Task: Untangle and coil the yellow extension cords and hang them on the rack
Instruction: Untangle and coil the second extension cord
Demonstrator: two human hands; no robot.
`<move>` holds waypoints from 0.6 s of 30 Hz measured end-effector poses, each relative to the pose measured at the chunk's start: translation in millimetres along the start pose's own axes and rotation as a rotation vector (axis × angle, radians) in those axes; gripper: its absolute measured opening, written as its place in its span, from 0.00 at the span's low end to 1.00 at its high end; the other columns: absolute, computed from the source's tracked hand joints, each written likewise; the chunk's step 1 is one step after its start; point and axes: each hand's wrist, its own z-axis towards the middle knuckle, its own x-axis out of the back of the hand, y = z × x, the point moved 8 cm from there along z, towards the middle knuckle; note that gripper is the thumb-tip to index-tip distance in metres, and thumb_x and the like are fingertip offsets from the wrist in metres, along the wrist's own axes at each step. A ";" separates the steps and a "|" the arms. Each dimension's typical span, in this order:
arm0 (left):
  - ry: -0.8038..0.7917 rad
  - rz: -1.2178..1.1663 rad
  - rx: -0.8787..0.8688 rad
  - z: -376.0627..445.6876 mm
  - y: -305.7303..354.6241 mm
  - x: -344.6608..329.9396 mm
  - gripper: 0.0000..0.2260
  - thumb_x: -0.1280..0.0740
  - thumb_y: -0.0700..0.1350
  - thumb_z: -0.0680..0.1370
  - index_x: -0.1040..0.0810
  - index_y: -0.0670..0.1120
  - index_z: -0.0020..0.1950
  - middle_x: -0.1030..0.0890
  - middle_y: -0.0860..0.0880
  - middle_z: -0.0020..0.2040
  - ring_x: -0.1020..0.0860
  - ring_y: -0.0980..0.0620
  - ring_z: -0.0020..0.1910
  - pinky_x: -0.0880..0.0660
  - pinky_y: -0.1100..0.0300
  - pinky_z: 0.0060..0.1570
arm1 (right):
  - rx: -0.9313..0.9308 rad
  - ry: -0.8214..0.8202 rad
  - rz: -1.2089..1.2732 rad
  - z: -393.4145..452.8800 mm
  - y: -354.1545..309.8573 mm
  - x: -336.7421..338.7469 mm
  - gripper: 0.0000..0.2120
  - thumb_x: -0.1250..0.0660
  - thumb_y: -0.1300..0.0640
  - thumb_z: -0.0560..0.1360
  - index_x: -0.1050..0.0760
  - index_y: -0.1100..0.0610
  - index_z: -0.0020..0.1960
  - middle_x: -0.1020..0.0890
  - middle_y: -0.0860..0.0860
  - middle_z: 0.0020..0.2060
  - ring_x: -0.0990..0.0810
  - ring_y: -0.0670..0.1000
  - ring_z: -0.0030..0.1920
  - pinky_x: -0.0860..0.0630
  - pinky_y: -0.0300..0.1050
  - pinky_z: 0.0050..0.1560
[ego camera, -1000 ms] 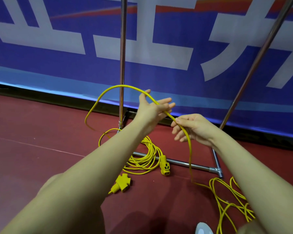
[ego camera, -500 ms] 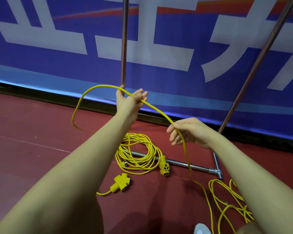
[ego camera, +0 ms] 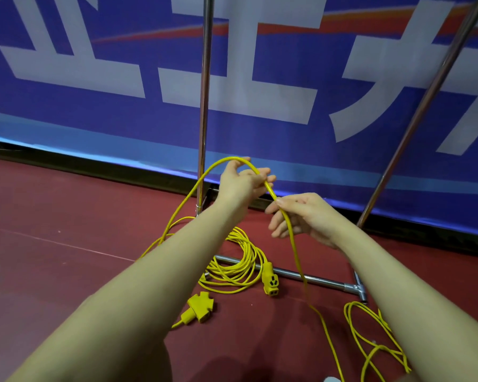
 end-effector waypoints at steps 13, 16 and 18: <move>-0.039 -0.063 0.141 1.7 -7.1 1.8 0.10 0.36 0.27 0.74 0.32 0.36 0.52 0.22 0.39 0.47 0.18 0.49 0.37 0.19 0.59 0.40 | -0.004 0.042 -0.074 0.3 10.7 10.6 0.08 0.39 0.62 0.79 0.23 0.63 0.45 0.17 0.55 0.32 0.17 0.52 0.31 0.21 0.40 0.32; -0.029 0.001 0.085 -5.0 -9.9 -5.9 0.23 0.38 0.25 0.74 0.40 0.39 0.66 0.21 0.41 0.46 0.19 0.48 0.39 0.20 0.60 0.39 | 0.020 0.071 -0.044 0.9 5.2 11.3 0.08 0.38 0.61 0.79 0.23 0.63 0.46 0.17 0.54 0.32 0.17 0.52 0.32 0.21 0.40 0.32; 0.008 -0.033 0.067 -0.8 -6.2 -0.9 0.24 0.41 0.25 0.75 0.41 0.39 0.69 0.22 0.41 0.45 0.19 0.47 0.40 0.20 0.60 0.39 | 0.002 0.039 0.001 -0.5 4.5 8.1 0.09 0.40 0.60 0.79 0.23 0.63 0.47 0.17 0.55 0.33 0.17 0.52 0.32 0.21 0.40 0.33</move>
